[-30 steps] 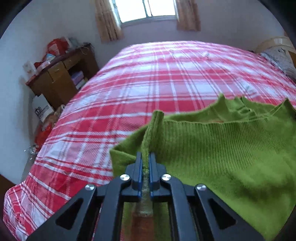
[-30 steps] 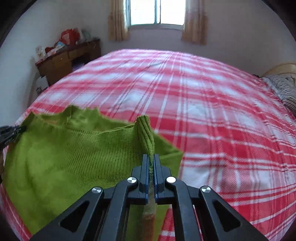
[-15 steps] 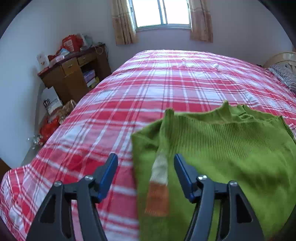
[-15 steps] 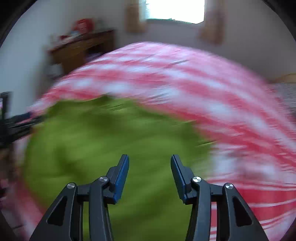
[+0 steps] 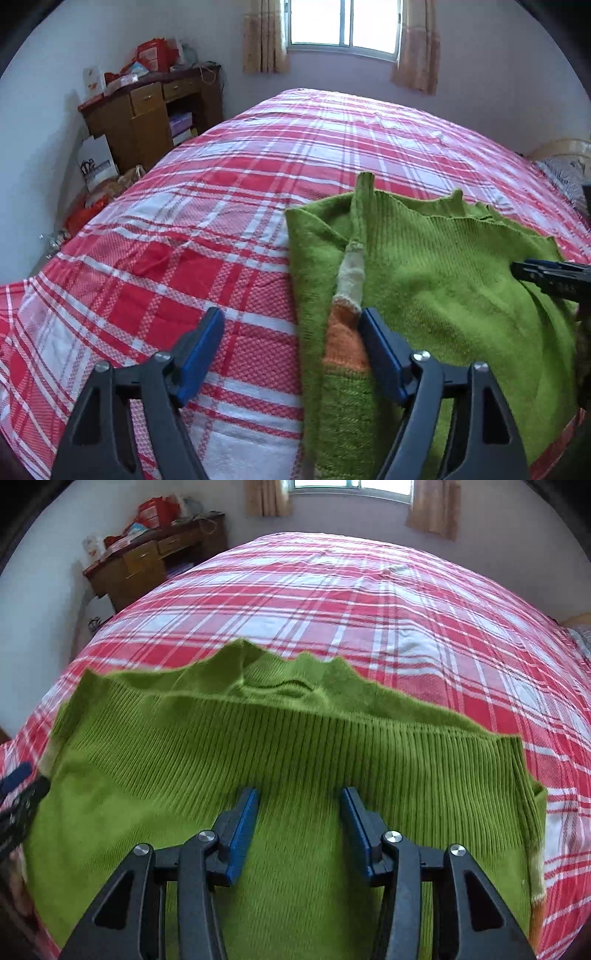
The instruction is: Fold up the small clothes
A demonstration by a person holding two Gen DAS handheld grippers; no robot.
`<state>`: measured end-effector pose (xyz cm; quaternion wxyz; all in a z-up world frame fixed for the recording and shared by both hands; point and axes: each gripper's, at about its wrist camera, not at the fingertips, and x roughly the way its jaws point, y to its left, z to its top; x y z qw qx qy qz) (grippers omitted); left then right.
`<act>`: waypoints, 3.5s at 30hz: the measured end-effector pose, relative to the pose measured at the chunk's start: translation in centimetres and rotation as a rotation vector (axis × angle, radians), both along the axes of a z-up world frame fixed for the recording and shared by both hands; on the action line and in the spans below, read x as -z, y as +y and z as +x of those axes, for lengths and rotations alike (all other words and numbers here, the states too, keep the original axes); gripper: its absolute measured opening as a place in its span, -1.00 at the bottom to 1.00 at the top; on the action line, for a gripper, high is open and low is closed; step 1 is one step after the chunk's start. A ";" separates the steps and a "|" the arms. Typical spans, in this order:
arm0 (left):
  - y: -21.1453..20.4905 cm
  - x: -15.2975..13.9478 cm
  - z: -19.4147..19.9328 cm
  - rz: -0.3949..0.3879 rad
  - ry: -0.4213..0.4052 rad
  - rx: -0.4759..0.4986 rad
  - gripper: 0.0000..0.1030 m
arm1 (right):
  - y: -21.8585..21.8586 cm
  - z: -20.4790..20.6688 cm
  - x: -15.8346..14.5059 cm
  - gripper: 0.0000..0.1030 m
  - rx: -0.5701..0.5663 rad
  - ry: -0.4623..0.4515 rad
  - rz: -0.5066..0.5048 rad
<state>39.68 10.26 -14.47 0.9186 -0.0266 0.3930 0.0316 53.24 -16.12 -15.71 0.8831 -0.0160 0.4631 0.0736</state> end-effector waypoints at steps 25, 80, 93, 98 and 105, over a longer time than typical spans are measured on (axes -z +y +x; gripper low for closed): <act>0.3 0.9 0.3 -0.020 0.036 -0.005 0.94 | 3.0 -6.5 -3.4 0.09 -0.037 -0.154 0.083; 1.7 -0.4 6.3 -0.293 0.080 0.257 -0.73 | 23.3 -20.2 0.1 -0.74 -0.579 -0.324 -0.193; 1.7 -3.0 5.9 -0.383 0.085 0.218 -0.76 | 16.7 -21.5 -3.0 -0.88 -0.489 -0.359 0.015; 0.2 -5.0 5.5 -0.396 0.059 0.222 -0.77 | 13.0 -21.2 -4.1 -0.89 -0.438 -0.361 0.120; -3.3 -7.9 5.2 -0.385 0.021 0.250 -0.77 | 9.3 -21.4 -5.4 -0.89 -0.384 -0.372 0.245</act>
